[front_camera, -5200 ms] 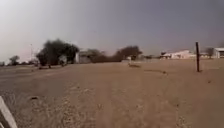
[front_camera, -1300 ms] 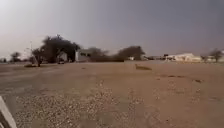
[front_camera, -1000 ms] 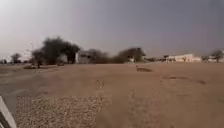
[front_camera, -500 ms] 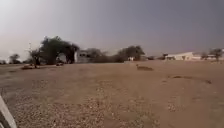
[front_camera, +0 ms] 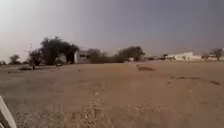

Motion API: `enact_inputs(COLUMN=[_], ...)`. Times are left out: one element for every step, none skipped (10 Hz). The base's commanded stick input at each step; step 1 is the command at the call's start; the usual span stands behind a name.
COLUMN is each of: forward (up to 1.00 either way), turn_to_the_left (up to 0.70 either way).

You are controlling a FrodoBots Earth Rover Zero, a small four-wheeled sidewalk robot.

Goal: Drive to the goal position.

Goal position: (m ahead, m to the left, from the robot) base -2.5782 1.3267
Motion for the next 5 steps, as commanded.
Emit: enact_inputs(forward=[0.50,0.50,0.50,0.50,0.50], turn_to_the_left=[0.00,0.00,0.00,0.00,0.00])
